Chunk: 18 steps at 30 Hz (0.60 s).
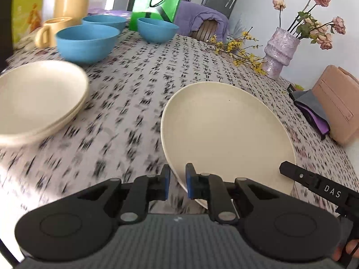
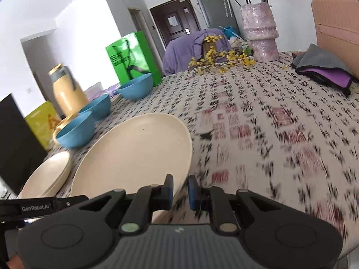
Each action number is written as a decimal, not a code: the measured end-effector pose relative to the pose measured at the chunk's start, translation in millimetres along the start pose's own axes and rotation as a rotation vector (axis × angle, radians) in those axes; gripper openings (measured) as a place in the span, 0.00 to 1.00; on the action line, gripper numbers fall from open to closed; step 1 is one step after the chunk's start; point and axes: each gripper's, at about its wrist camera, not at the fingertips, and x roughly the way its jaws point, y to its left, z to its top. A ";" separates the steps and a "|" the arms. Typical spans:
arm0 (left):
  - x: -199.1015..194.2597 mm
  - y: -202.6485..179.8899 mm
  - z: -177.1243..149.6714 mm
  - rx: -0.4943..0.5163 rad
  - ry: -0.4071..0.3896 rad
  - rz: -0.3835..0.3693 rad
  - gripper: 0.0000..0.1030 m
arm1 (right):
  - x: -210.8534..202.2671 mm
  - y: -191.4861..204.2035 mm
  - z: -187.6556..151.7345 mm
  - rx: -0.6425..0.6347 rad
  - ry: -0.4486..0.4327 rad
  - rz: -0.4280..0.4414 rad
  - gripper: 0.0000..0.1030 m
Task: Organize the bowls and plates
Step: 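Carry the cream plate with both tools toward the plate stack by the black bag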
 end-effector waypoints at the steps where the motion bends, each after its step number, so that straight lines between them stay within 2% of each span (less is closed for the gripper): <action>1: -3.9 0.6 -4.1 -0.001 -0.004 0.004 0.14 | -4.6 2.3 -5.2 -0.004 0.001 0.004 0.13; 5: -14.1 7.4 -12.5 -0.013 -0.020 0.007 0.14 | -11.5 10.6 -14.1 -0.021 0.000 0.000 0.13; 11: -26.2 19.9 -5.6 -0.032 -0.070 0.011 0.14 | -12.3 29.5 -9.9 -0.048 -0.006 0.010 0.13; 18: -37.7 50.4 6.4 -0.073 -0.132 0.071 0.14 | 10.6 68.3 3.6 -0.098 0.008 0.057 0.13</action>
